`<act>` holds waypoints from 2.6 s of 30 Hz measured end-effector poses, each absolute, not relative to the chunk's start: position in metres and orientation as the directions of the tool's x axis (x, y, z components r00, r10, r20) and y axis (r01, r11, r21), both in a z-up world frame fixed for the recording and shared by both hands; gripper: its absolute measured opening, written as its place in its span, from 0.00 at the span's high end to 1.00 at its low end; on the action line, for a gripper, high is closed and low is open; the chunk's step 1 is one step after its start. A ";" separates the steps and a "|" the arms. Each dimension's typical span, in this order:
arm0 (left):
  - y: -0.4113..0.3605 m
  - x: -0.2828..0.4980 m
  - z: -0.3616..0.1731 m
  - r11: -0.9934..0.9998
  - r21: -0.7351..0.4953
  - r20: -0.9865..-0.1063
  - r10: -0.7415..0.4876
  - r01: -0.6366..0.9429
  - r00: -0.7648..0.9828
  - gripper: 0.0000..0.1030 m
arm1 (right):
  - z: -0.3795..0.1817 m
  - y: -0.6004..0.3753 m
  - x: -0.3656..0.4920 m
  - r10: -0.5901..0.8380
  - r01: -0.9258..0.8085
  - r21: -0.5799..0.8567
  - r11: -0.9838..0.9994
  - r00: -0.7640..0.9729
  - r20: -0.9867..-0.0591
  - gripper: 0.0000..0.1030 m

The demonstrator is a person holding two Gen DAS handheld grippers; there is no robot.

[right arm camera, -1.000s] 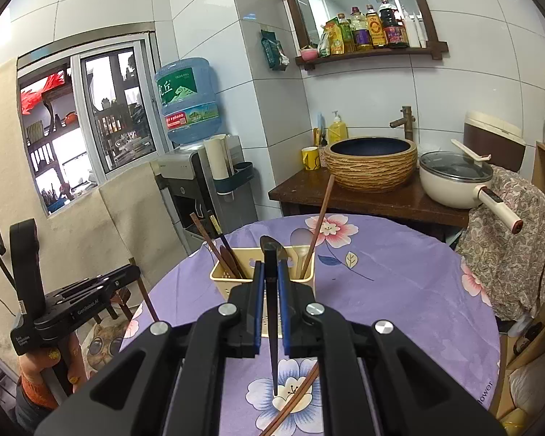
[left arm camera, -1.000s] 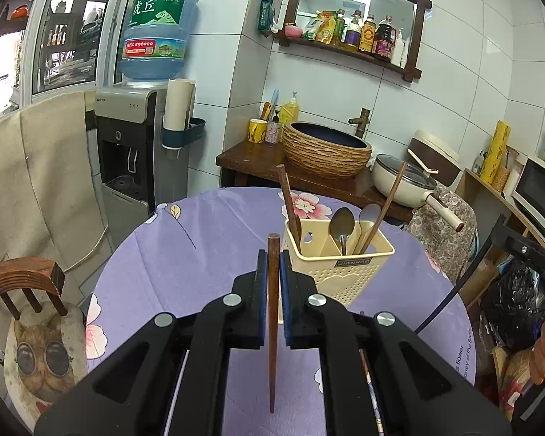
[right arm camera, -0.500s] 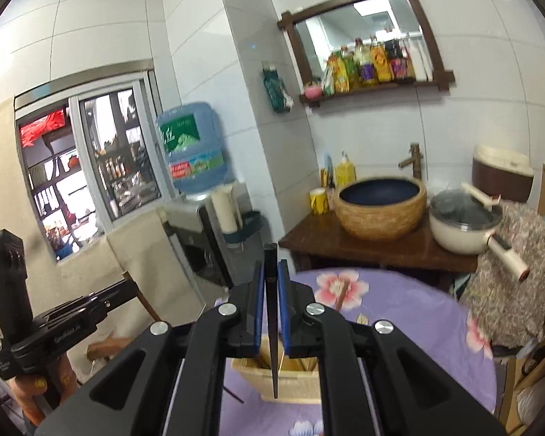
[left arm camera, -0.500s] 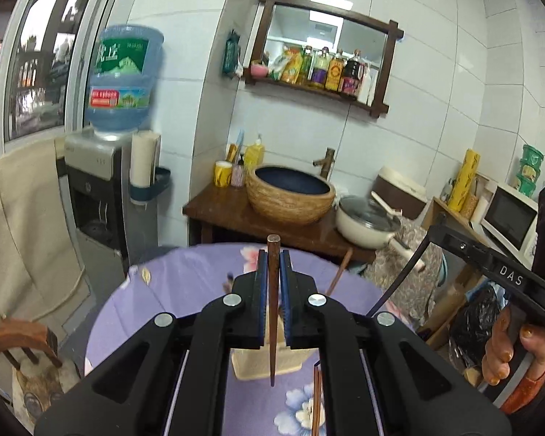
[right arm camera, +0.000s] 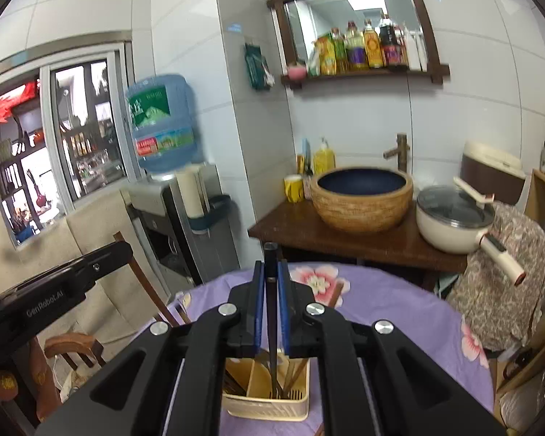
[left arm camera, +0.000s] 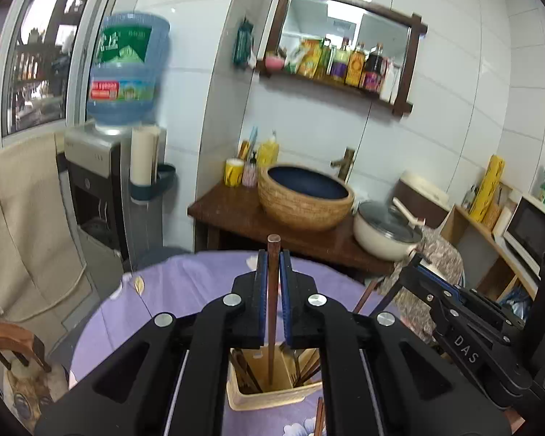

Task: Organize utensils
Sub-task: 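Lower the chopsticks into the caddy and open both grippers, then grasp a wooden chopstick with the left gripper while the right grasps another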

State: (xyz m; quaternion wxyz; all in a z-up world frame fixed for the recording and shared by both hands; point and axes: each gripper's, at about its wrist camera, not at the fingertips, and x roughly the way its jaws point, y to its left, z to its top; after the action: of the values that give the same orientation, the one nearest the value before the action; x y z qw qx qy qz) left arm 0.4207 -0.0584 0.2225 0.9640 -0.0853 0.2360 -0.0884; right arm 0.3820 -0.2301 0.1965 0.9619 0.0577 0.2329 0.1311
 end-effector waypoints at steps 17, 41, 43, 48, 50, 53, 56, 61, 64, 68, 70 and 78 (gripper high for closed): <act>-0.067 0.437 0.135 0.980 -0.166 -0.548 -0.187 0.113 0.815 0.84 | 0.156 -0.239 0.371 0.257 -0.202 0.176 0.963 0.882 -0.394 0.43; -0.065 0.310 -0.030 0.999 0.016 -0.652 -0.026 0.047 0.758 0.11 | -0.052 -0.241 0.316 -0.034 0.039 -0.011 0.999 0.647 -0.761 0.41; -0.064 0.308 -0.034 0.999 0.004 -0.658 -0.038 0.054 0.752 0.11 | -0.058 -0.239 0.319 -0.008 0.026 0.010 1.000 0.631 -0.776 0.41; -0.068 0.305 -0.040 0.998 0.001 -0.663 -0.042 0.057 0.748 0.11 | -0.064 -0.240 0.325 -0.036 0.052 -0.004 0.999 0.621 -0.783 0.42; -0.069 0.304 -0.040 0.998 -0.001 -0.667 -0.047 0.062 0.744 0.11 | -0.068 -0.244 0.326 -0.032 0.058 0.005 0.998 0.615 -0.788 0.43; -0.073 0.304 -0.041 0.997 0.005 -0.672 -0.052 0.075 0.738 0.11 | -0.067 -0.243 0.334 -0.035 0.050 -0.005 0.999 0.612 -0.790 0.47; -0.078 0.306 -0.043 0.996 0.004 -0.680 -0.061 0.088 0.730 0.11 | -0.066 -0.241 0.348 -0.010 0.044 0.021 0.999 0.601 -0.799 0.66; -0.083 0.308 -0.041 0.996 0.008 -0.681 -0.063 0.093 0.729 0.11 | -0.066 -0.237 0.364 -0.010 0.070 0.041 0.997 0.604 -0.797 0.83; -0.084 0.309 -0.040 0.995 0.003 -0.684 -0.068 0.096 0.726 0.11 | -0.067 -0.236 0.363 -0.001 0.073 0.056 0.996 0.614 -0.790 0.89; -0.091 0.315 -0.039 0.992 0.011 -0.690 -0.082 0.124 0.719 0.12 | -0.066 -0.249 0.358 0.072 0.064 0.139 0.988 0.607 -0.792 0.93; -0.097 0.319 -0.039 0.988 0.002 -0.703 -0.107 0.152 0.703 0.19 | -0.065 -0.262 0.355 0.129 0.066 0.209 0.976 0.596 -0.793 0.93; -0.157 0.358 -0.043 0.946 -0.072 -0.783 -0.250 0.316 0.570 0.54 | -0.045 -0.310 0.330 0.254 0.068 0.365 0.929 0.600 -0.759 0.93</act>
State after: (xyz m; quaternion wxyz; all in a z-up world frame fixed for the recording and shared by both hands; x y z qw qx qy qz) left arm 0.3584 -0.1569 -0.0426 0.8851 0.0377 0.4355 -0.1597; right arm 0.3302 -0.3099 -0.0448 0.8759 0.1812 0.4441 0.0531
